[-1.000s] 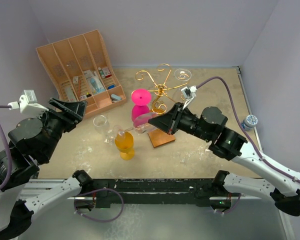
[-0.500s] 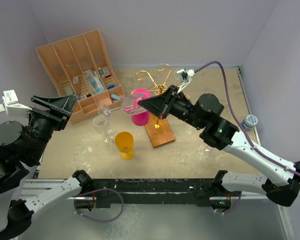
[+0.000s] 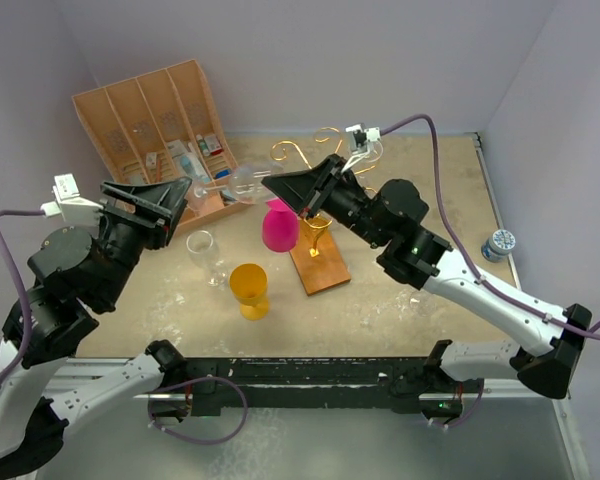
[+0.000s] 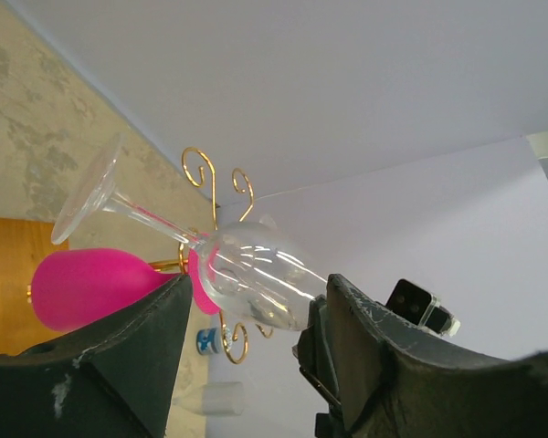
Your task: Place the wine glass upside down on the wine glass rack
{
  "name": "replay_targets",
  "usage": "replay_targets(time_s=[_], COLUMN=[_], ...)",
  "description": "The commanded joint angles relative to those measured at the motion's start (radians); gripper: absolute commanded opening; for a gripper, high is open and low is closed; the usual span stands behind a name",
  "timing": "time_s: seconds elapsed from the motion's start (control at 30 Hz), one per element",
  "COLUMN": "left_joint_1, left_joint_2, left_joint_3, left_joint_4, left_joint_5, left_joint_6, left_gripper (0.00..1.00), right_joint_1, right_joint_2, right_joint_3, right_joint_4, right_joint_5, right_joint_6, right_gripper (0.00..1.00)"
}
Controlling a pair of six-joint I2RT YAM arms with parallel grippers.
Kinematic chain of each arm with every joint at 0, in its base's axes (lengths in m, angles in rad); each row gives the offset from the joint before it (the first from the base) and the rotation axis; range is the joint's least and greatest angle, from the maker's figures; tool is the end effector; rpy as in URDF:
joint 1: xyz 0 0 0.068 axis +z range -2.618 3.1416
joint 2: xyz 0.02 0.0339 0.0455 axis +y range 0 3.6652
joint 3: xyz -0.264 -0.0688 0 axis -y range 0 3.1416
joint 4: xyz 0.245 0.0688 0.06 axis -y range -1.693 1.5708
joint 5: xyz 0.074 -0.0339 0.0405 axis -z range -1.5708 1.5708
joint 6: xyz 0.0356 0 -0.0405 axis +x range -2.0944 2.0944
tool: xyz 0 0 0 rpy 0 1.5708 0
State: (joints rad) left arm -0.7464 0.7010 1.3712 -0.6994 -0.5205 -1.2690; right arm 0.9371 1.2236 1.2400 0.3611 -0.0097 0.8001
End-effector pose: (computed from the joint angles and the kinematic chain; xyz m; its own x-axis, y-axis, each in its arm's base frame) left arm 0.0692 -0.0398 0.4799 -0.2204 -0.9245 -0.3110 0.0462 0.3086 -0.9501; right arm 0.1632 0.2226 0.4662 -0.4299 0.6265 -0.6502 -0.7217 0.1943 0.6644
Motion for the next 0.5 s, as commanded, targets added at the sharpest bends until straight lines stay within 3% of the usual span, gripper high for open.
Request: replay_targets(time_s=[0.0, 0.2, 0.47], left_joint_1=[0.003, 0.003, 0.003], left_joint_2=[0.029, 0.005, -0.002], left_joint_3=[-0.039, -0.16, -0.204], left_joint_4=[0.127, 0.237, 0.281], left_joint_5=[-0.024, -0.114, -0.251], left_joint_6=[-0.075, -0.251, -0.323], left_gripper=[0.58, 0.55, 0.49], right_joint_1=[0.003, 0.003, 0.003], right_joint_2=[-0.014, -0.004, 0.009], right_joint_3=[0.082, 0.07, 0.051], right_joint_4=[0.195, 0.273, 0.337], right_joint_5=[-0.001, -0.043, -0.087], right_joint_6=[-0.006, 0.011, 0.034], right_gripper=[0.0, 0.0, 0.0])
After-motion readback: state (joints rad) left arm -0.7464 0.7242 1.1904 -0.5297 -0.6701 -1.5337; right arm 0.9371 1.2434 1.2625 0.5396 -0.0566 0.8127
